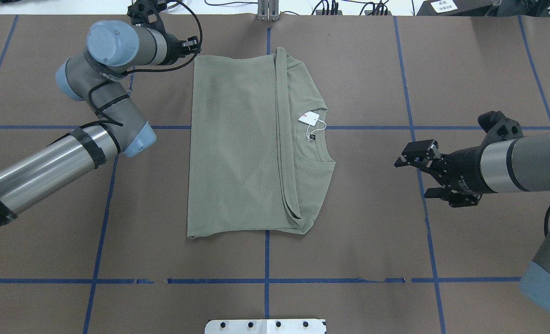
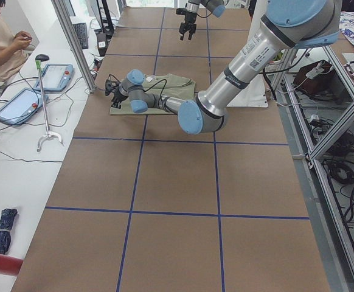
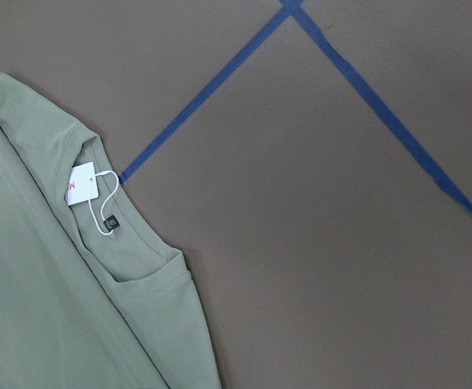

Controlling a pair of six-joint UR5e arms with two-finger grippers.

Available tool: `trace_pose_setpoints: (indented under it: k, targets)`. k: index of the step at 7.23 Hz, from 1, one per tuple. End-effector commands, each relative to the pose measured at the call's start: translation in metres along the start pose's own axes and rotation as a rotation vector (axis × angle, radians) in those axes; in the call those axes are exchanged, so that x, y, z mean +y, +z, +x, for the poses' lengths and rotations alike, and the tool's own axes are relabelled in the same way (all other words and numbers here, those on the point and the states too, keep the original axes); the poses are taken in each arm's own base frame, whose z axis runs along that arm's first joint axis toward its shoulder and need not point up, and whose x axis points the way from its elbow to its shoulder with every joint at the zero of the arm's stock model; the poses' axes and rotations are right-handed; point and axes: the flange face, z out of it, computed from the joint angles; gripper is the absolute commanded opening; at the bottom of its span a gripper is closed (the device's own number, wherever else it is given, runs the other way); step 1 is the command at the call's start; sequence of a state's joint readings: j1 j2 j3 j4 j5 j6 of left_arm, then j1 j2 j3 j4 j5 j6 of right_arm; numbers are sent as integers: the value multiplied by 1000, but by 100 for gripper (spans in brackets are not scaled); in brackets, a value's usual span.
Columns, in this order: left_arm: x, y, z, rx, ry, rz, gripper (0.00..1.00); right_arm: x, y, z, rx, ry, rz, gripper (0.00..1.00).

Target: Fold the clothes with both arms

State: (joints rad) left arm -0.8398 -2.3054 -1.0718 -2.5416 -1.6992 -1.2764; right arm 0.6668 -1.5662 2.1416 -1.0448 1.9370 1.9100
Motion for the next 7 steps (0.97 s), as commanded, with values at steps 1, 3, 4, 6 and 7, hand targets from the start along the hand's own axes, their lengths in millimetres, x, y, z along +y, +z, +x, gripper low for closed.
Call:
trace_pose_setpoints:
  k: [1,3,4,6,7]
  targets:
    - [33,-98,-22,103,0,-127,77,13,55,-41,6,-20,-24,100]
    - [42,-142,-34,101,-15,-135,76,65,105,-103,108,-77,-52,100]
    - [48,-152,-47,94,-17,-137,76,92,131,-123,182,-226,-68,99]
    - [51,-152,-55,84,-19,-142,76,108,159,-140,231,-604,-119,92]
    - [51,-151,-55,83,-20,-143,76,112,174,-155,269,-741,-139,85]
